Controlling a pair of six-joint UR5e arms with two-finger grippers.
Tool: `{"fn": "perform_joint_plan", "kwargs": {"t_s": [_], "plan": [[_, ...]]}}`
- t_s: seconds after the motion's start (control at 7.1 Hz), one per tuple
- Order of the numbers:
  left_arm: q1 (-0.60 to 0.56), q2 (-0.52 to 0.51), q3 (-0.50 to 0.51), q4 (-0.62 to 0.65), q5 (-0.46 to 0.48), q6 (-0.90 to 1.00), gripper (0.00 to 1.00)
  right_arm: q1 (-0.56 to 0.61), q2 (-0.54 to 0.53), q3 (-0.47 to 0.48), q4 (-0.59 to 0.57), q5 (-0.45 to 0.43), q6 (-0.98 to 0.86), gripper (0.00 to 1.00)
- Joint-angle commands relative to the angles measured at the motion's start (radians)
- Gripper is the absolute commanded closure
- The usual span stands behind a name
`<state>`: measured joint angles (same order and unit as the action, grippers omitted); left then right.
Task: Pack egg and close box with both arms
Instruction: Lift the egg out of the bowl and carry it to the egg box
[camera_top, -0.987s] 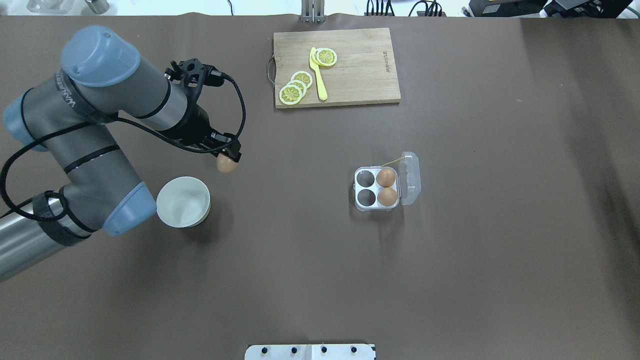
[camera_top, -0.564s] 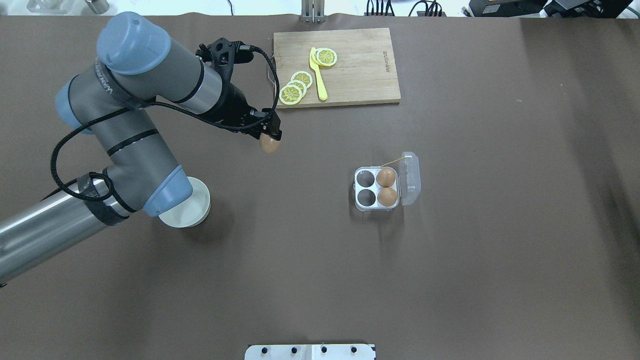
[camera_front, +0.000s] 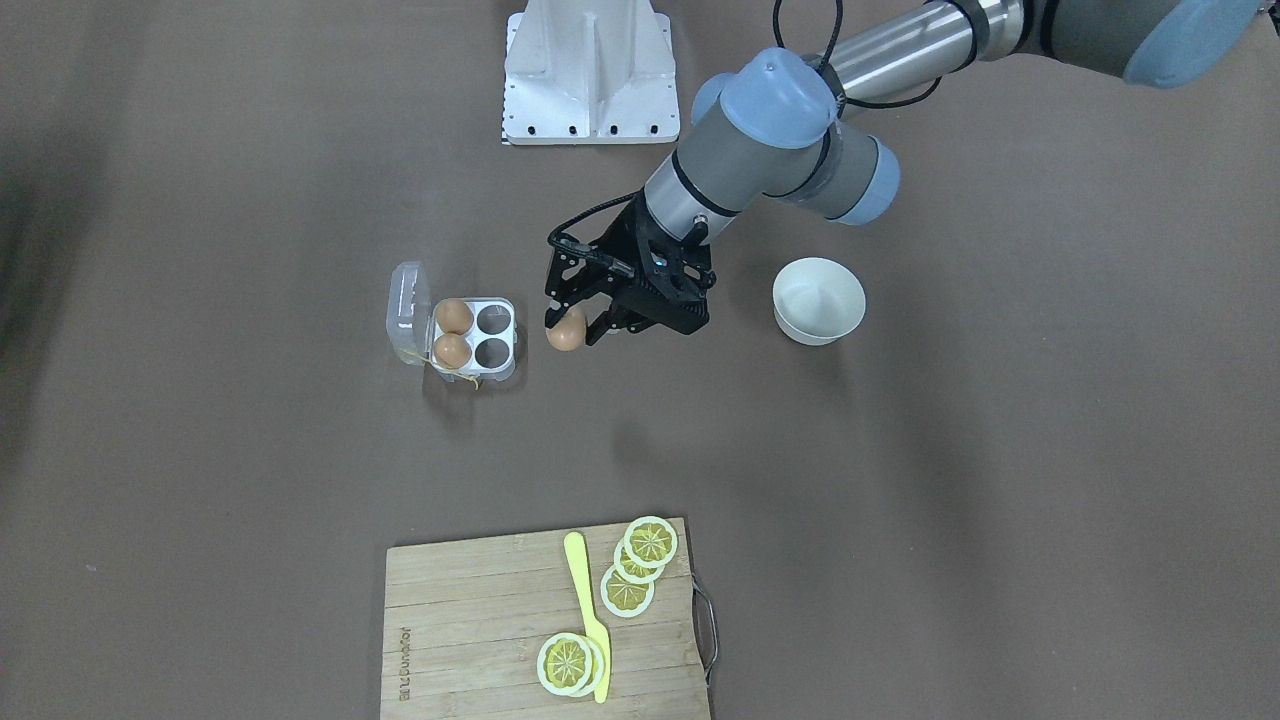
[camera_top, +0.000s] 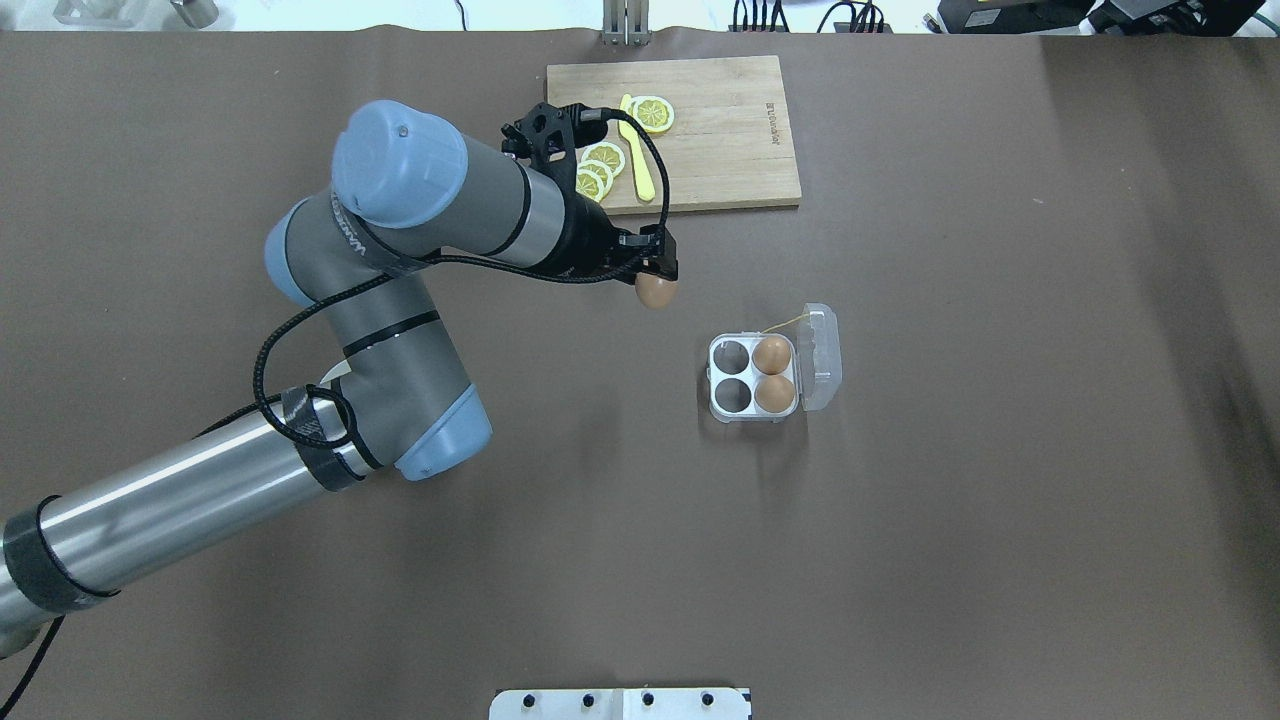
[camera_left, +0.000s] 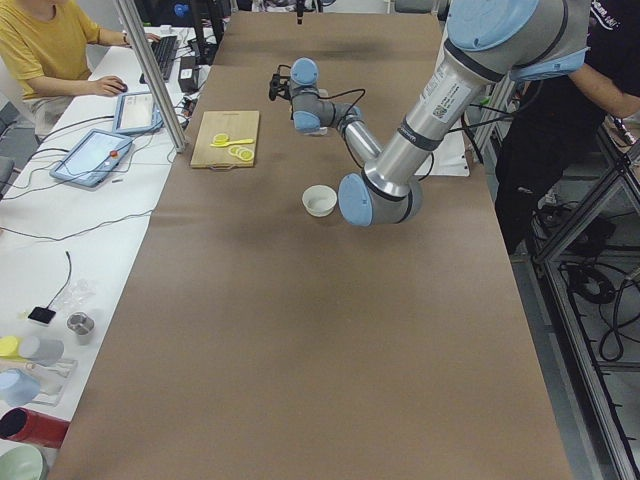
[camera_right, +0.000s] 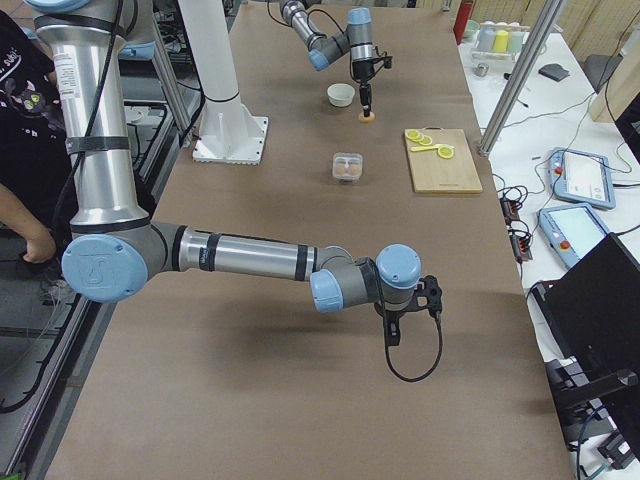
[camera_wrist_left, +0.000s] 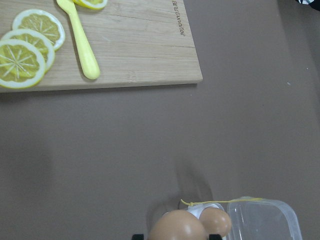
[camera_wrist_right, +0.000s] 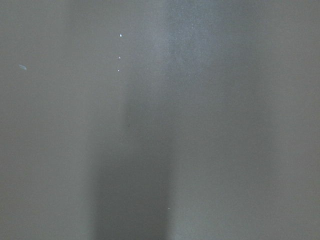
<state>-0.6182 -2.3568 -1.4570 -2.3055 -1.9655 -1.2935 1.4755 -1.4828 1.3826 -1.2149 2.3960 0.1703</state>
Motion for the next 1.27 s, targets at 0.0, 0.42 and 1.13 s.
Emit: {"fn": "perform_joint_plan", "kwargs": {"t_s": [0.0, 0.42, 1.13], "plan": [[0.070, -0.019, 0.029, -0.073, 0.138, -0.068, 0.52, 0.005, -0.002, 0.001, 0.002, 0.000, 0.000, 0.00], [0.118, -0.061, 0.098, -0.107, 0.258, -0.079, 0.52, 0.006, -0.004, 0.001, 0.002, 0.000, 0.000, 0.00], [0.150, -0.094, 0.178, -0.110, 0.309, -0.073, 0.52, 0.008, -0.004, 0.001, 0.002, -0.001, 0.000, 0.00]]}}
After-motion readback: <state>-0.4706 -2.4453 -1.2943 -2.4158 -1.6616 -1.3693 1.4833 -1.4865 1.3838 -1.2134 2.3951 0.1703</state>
